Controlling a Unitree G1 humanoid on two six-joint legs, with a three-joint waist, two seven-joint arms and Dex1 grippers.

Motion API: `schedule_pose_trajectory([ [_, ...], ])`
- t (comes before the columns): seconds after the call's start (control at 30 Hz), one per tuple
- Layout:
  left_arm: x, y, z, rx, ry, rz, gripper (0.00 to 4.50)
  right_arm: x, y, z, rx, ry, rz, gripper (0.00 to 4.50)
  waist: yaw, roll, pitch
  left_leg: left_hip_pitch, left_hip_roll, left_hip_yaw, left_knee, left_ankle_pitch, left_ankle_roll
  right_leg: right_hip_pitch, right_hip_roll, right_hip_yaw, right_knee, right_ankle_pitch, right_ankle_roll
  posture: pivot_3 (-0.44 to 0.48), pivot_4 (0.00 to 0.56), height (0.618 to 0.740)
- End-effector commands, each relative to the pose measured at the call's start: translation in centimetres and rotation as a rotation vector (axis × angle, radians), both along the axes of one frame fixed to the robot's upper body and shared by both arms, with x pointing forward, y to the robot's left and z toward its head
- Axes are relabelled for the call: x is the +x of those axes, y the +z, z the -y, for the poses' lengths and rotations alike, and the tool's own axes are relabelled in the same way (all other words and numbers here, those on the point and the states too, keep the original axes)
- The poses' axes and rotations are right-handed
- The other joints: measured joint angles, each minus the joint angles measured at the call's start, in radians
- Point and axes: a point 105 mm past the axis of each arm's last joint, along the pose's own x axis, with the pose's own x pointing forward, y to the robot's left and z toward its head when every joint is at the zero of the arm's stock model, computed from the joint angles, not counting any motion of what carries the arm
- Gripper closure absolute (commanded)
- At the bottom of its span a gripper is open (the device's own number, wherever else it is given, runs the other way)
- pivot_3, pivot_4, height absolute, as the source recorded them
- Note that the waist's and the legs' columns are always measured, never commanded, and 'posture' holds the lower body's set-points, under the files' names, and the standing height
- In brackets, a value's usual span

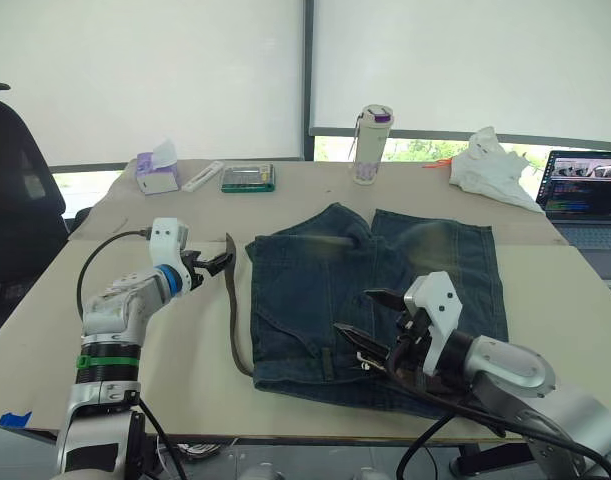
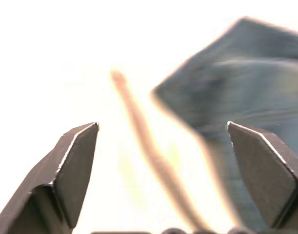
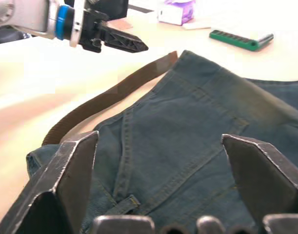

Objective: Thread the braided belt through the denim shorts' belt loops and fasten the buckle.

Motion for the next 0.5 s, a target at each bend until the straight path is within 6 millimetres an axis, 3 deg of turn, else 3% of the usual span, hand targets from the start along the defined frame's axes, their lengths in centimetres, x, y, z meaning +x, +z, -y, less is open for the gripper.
schedule_pose_trajectory([
  [0.03,1.4,-0.2,0.7,0.059,0.06,0.001,0.03,-0.5,0.4,0.1,-0.012,0.008,0.029,0.0,0.003,-0.001,0.0,0.0,-0.001,0.0,0.0,0.0,0.0,0.0,-0.001,0.0,0.0,0.0,0.0,0.0,0.15,0.74],
  [0.17,2.1,-0.8,1.3,0.069,0.04,-0.008,0.03,-0.7,0.2,0.3,-0.022,0.004,0.028,0.0,-0.01,-0.003,-0.001,-0.001,0.0,0.0,0.0,0.0,-0.001,-0.001,0.0,0.0,0.0,0.0,0.0,0.0,0.15,0.74],
  [0.2,2.2,-0.9,1.4,0.078,0.034,-0.007,0.58,-0.8,0.1,0.4,-0.023,0.0,0.026,0.0,-0.013,-0.003,-0.001,-0.001,0.0,0.0,0.0,0.0,-0.001,-0.002,0.001,0.0,0.0,0.0,0.0,0.0,0.15,0.74],
  [0.33,2.4,-0.5,1.5,0.113,-0.003,0.026,1.85,-1.1,-0.4,0.9,-0.033,-0.013,0.011,0.0,-0.013,-0.003,-0.001,0.0,0.002,0.0,0.0,-0.001,-0.002,-0.001,0.002,0.0,0.0,0.0,0.0,0.0,0.15,0.74],
  [0.5,0.3,1.6,2.2,0.318,-0.26,0.266,3.51,-1.7,-1.0,1.4,-0.047,-0.018,-0.018,0.0,-0.019,-0.003,-0.001,0.0,0.005,0.0,0.0,-0.002,-0.003,-0.002,0.002,0.001,0.0,0.0,0.0,0.0,0.15,0.74],
])
